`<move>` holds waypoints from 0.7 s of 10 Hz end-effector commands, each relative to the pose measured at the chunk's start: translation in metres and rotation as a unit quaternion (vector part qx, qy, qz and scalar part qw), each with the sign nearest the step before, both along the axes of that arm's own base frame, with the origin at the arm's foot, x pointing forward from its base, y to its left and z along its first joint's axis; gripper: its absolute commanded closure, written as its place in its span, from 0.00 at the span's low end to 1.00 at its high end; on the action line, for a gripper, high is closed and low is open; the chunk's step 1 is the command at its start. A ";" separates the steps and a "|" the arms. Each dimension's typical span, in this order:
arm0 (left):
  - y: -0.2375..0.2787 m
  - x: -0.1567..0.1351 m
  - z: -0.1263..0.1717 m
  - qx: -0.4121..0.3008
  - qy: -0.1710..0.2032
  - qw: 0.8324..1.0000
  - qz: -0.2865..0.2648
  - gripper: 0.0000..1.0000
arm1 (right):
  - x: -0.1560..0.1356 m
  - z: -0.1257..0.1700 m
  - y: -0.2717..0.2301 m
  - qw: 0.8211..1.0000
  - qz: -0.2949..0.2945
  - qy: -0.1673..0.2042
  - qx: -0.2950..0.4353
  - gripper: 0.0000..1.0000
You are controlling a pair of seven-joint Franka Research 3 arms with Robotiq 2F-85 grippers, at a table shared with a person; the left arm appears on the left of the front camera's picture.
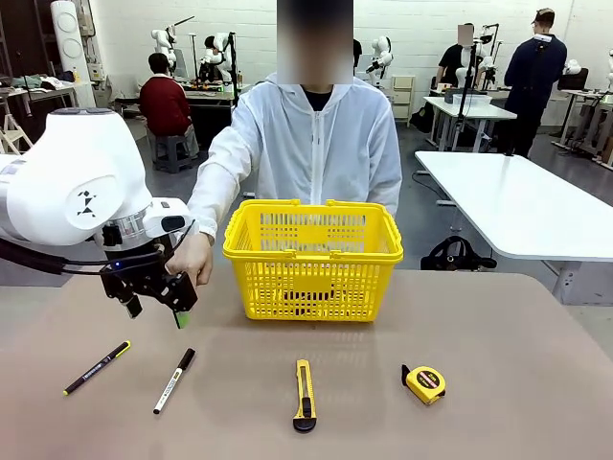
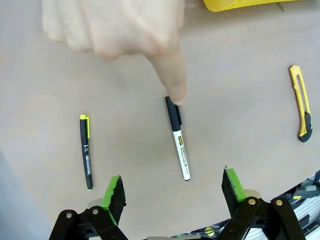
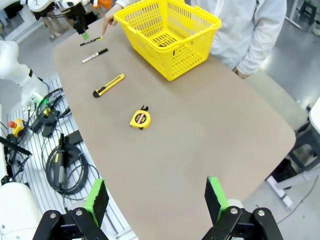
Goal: Place the items the person wants into the basket.
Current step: Pick up the item the person points to and place it in the Market Basket.
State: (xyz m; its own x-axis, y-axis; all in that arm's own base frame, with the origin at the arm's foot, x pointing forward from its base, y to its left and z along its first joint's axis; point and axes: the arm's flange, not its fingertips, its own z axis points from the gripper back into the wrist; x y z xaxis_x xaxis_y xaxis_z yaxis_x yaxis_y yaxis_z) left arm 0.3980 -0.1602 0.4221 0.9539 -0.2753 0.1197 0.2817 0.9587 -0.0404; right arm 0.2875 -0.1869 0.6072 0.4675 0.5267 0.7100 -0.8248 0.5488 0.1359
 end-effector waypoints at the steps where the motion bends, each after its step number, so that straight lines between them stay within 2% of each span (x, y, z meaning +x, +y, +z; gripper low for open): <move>1: 0.000 0.001 0.003 0.004 0.001 1.000 -0.004 0.00 | 0.000 -0.003 0.002 1.000 0.006 -0.008 0.012 0.00; 3: 0.000 0.000 0.000 0.000 0.000 1.000 0.000 0.00 | 0.000 -0.003 0.002 1.000 0.006 -0.008 0.012 0.00; 5: -0.017 -0.009 -0.041 0.028 -0.015 0.999 -0.003 0.00 | 0.000 -0.003 0.002 1.000 0.006 -0.008 0.012 0.00; 7: -0.031 -0.007 -0.071 0.054 -0.021 0.998 0.015 0.00 | 0.000 -0.003 0.002 1.000 0.006 -0.008 0.012 0.00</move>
State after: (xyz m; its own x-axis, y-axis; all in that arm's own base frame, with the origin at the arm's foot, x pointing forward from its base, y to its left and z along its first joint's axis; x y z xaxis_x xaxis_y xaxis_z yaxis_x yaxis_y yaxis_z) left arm 0.3857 -0.1800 0.3681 0.9467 -0.3009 0.1147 0.3006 0.9535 0.0205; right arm 0.2876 -0.1868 0.6072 0.4671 0.5274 0.7097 -0.8251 0.5484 0.1355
